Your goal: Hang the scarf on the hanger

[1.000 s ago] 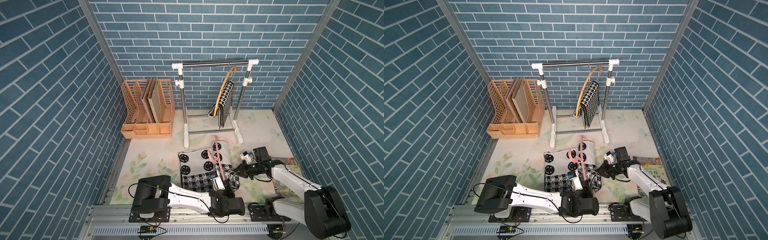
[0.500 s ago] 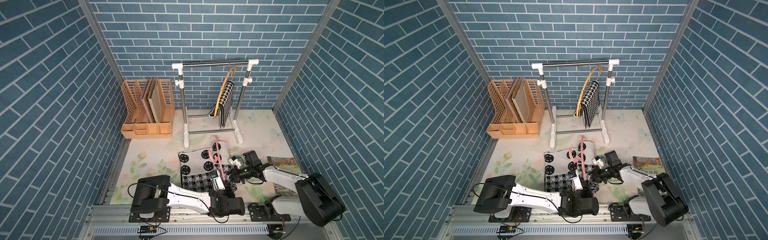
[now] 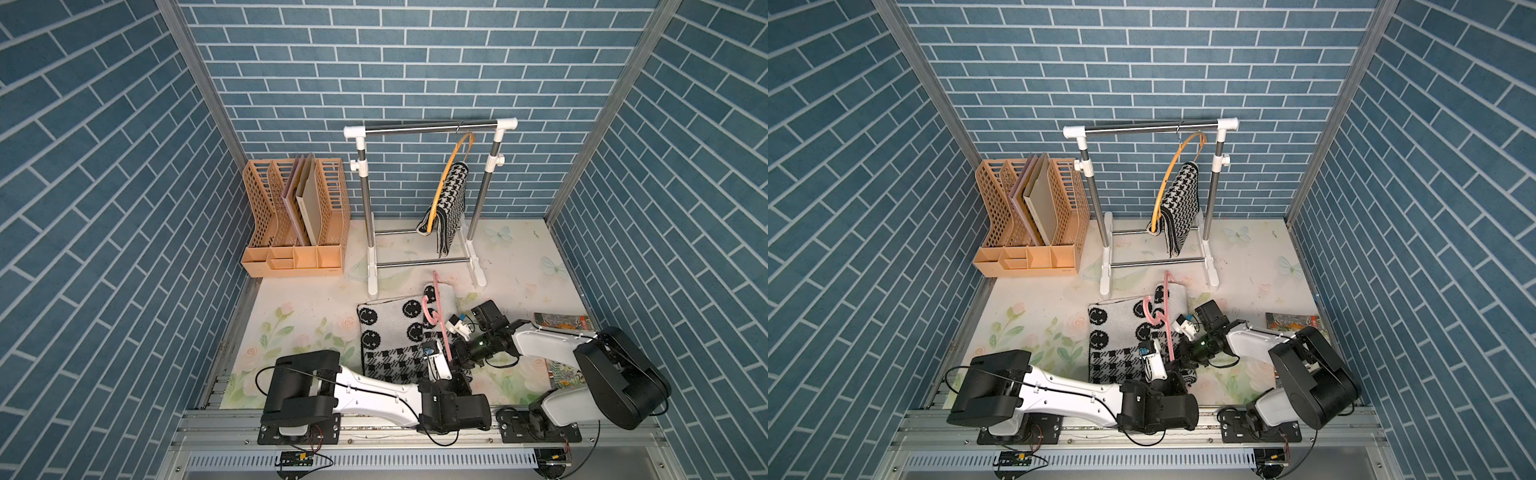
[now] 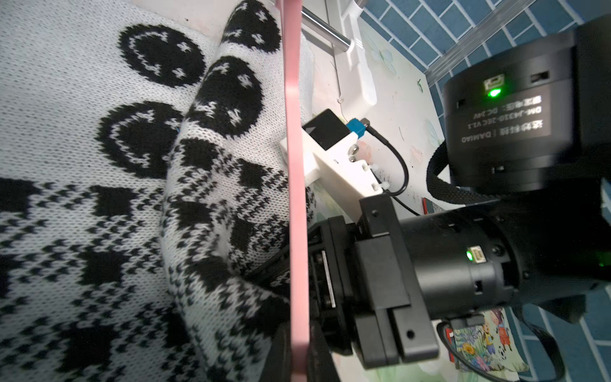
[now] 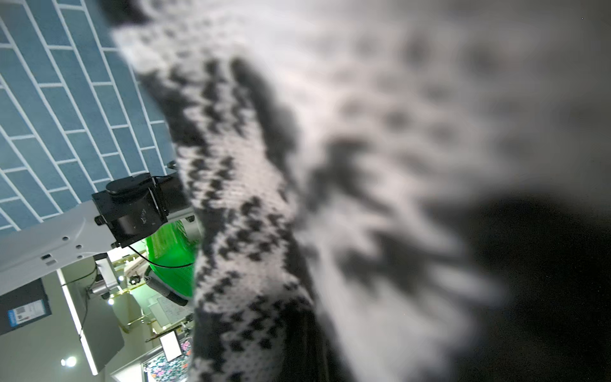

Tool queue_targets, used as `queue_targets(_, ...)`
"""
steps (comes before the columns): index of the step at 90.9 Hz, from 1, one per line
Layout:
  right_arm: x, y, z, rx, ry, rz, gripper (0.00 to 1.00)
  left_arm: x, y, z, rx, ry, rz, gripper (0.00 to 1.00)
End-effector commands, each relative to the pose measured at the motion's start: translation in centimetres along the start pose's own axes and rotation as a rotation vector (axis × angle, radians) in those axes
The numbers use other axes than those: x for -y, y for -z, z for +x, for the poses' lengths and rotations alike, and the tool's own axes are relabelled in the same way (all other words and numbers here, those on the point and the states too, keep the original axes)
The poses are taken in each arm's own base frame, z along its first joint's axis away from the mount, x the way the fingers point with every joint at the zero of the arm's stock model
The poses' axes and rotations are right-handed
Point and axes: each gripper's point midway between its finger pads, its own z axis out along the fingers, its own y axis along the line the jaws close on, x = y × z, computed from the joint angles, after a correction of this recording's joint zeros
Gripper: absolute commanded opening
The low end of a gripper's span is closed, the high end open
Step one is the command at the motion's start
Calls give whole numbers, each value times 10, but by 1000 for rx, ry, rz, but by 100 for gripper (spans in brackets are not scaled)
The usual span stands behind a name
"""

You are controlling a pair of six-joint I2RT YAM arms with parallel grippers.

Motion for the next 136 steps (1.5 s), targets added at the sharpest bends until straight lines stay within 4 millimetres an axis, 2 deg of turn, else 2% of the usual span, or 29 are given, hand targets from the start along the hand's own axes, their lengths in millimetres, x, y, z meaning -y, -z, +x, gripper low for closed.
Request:
queue_targets(1, 14, -5, 22, -64, 21, 85, 17, 14, 2, 9, -49, 5, 27, 0)
queue_targets(11, 12, -13, 38, -125, 11, 79, 17, 19, 3, 7, -41, -10, 27, 0)
queue_targets(21, 5, -6, 32, -68, 17, 80, 8, 20, 2, 8, -45, -11, 25, 0)
queue_targets(28, -8, 4, 15, 22, 17, 53, 7, 15, 0, 8, -52, 2, 20, 0)
queue_targets(34, -16, 20, -7, 132, 2, 49, 7, 10, -1, 8, -52, 17, 14, 0)
queue_targets(44, -19, 51, -40, 280, -58, 26, 8, 7, -1, 9, -57, 20, 8, 0)
queue_targets(54, -17, 76, -62, 374, -92, 11, 8, 6, -2, 12, -69, 15, 3, 0)
queue_targets(69, -10, 92, -88, 443, -149, 20, 8, 5, -3, 13, -73, 10, 0, 0)
queue_targets(88, 2, 109, -134, 570, -241, -49, 7, 6, -4, 18, -88, 2, 0, 0)
queue_targets(100, 9, 102, -158, 555, -237, -52, 4, 9, -5, 17, -88, -5, 6, 0)
queue_targets(113, 14, 90, -170, 528, -232, -84, 1, 10, -6, 18, -91, -7, 12, 0)
queue_targets(119, 16, 79, -168, 489, -234, -92, 1, 11, -6, 18, -93, -13, 13, 0)
queue_targets(136, 30, 35, -146, 311, -247, -48, 1, 22, -10, 20, -97, -54, 30, 0)
